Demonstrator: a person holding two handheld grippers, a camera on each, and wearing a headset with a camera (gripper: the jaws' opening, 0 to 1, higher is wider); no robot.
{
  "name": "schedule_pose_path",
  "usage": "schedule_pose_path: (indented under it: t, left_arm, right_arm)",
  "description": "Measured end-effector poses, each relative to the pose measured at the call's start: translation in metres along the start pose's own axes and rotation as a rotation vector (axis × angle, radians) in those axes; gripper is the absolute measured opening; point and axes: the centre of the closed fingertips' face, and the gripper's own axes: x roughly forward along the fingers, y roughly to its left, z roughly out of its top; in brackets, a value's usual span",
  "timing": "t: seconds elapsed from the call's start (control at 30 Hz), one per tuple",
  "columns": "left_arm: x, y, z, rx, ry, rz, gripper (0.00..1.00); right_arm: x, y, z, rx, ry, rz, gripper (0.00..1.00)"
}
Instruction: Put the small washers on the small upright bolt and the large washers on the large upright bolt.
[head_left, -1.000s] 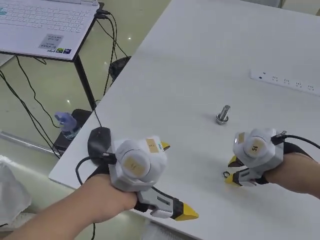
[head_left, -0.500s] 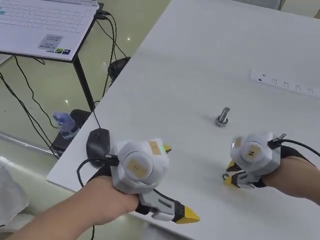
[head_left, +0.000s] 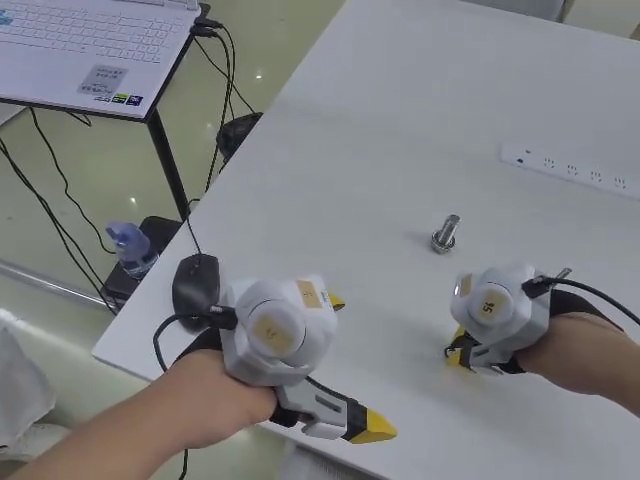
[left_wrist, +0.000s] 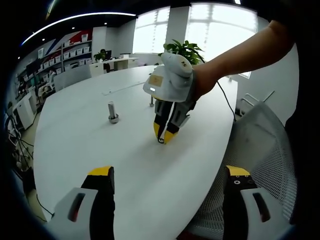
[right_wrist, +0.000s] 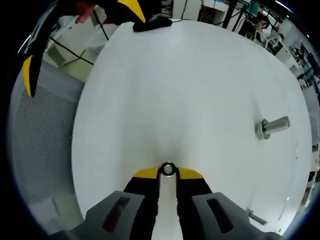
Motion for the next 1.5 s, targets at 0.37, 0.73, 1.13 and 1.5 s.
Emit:
schedule_pose_path:
  t: [0.37, 0.73, 1.13, 1.5]
  left_arm:
    - [-0.001, -0.001, -0.001, 0.001, 0.005, 0.004, 0.88]
    - [0.002, -0.001, -0.002, 0.007, 0.017, 0.005, 0.87]
    - [0.008, -0.001, 0.003, 0.013, 0.017, 0.006, 0.87]
    - [0.010, -0.003, 0.003, 0.013, 0.027, 0.005, 0.86]
  right_arm:
    - [-0.002, 0.003, -0.006, 0.062, -0.029, 0.012, 0.13]
    - [-0.025, -0.012, -0.031, 0.124, -0.038, -0.020, 0.13]
    - [-0.052, -0.037, -0.085, 0.239, -0.025, -0.059, 0.13]
    - [-0.071, -0.051, -0.105, 0.264, -0.007, -0.092, 0.13]
